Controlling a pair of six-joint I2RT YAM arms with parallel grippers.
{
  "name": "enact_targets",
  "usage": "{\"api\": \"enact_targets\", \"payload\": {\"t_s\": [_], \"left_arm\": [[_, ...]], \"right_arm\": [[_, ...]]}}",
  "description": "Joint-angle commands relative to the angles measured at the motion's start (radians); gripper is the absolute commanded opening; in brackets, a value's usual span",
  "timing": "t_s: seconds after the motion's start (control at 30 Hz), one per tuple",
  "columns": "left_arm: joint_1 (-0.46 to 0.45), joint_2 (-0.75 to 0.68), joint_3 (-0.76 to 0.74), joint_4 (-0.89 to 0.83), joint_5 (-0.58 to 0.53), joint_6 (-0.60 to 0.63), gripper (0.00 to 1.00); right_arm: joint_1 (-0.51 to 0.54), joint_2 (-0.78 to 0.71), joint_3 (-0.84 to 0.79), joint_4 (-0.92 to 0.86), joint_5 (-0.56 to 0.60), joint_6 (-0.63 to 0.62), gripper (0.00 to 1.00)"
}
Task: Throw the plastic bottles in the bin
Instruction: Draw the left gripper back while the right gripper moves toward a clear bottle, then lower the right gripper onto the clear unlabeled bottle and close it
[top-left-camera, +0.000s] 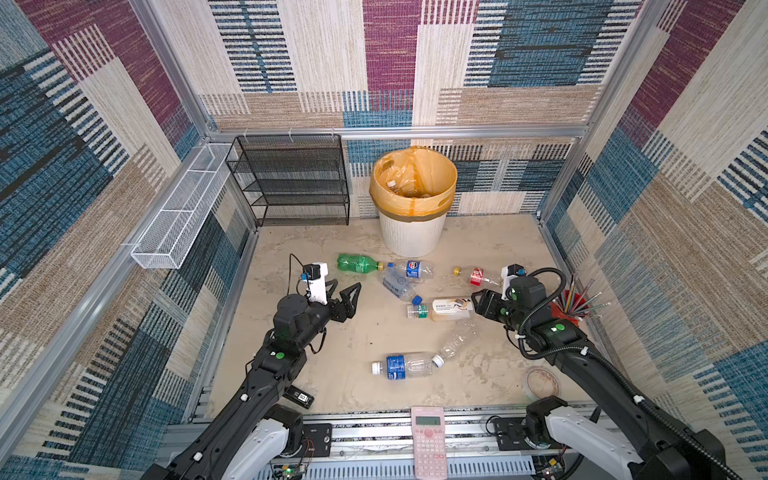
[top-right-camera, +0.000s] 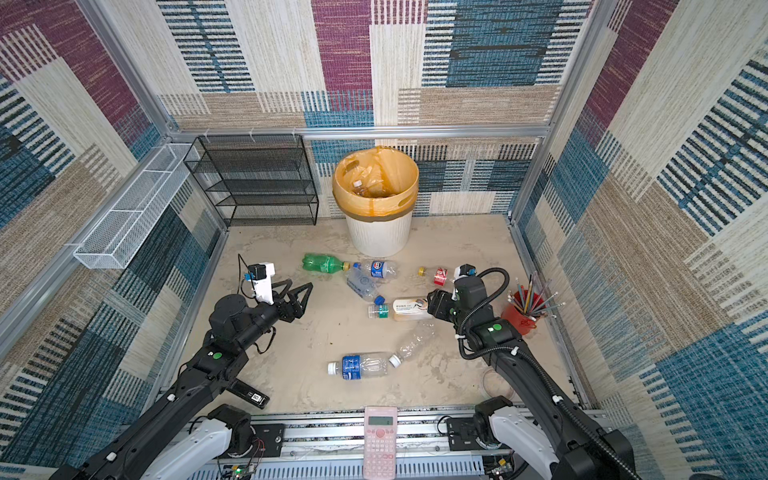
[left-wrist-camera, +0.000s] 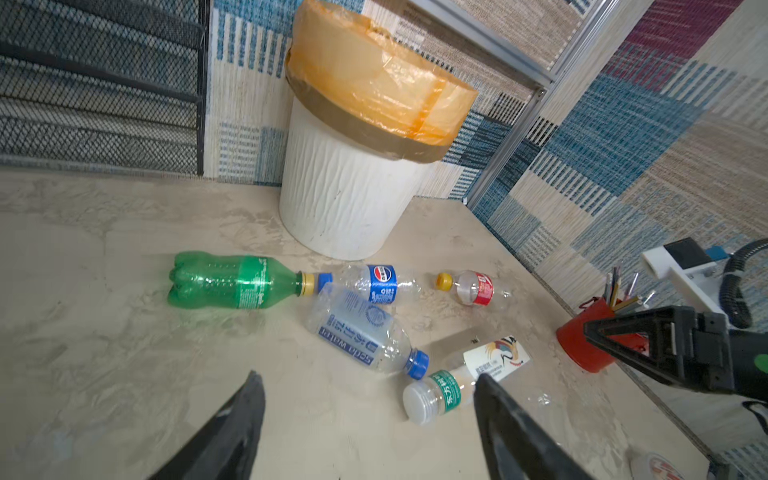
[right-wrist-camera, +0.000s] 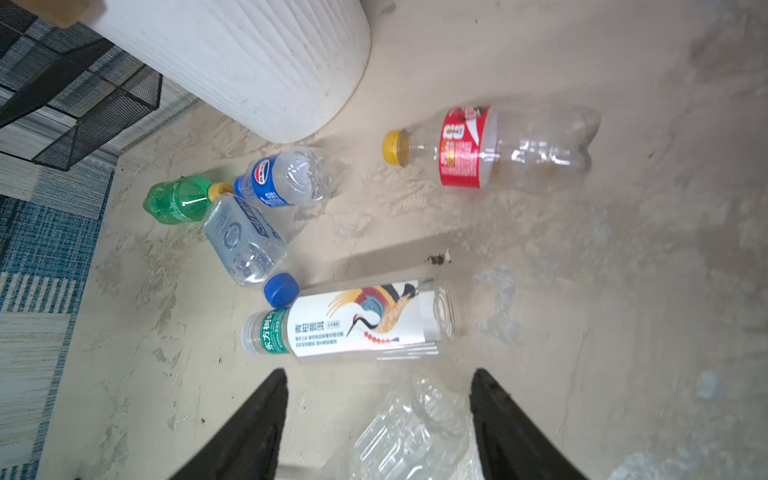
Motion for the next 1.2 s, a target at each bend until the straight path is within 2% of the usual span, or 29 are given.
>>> {"api": "enact_targets", "payload": {"t_s": [0.0,0.13,0.27,0.6,0.83,1.17], "left_arm": [[0.001,-0.035,-0.032,-0.054,-0.056,-0.051,0.80],[0.001,-0.065,-0.050,-0.087,-0.084,-0.071,0.79],[0.002,-0.064,-0.061,-0.096,-0.095,-0.090,0.78],[0.001,-0.060,-0.079,-0.065,-0.083,-0.108,0.77],[0.001,-0.062,-0.083,-0.068,-0.081,-0.107,0.77],[0.001,-0.084,-0.087,-0.078,-0.081,-0.107,0.77]], "right_arm": [[0.001,-0.012,0.012,-0.149,-0.064,0.107,0.70],[0.003,-0.045,-0.012,-0.203,-0.117,0.170,0.70],[0.008,-0.051,-0.053,-0.221,-0.160,0.228,0.76],[0.052,-0.031,-0.143,-0.117,-0.214,0.350,0.84],[0.111,0.048,-0.159,-0.032,-0.212,0.388,0.91],[0.151,0.157,-0.177,0.077,-0.192,0.413,0.87]]}}
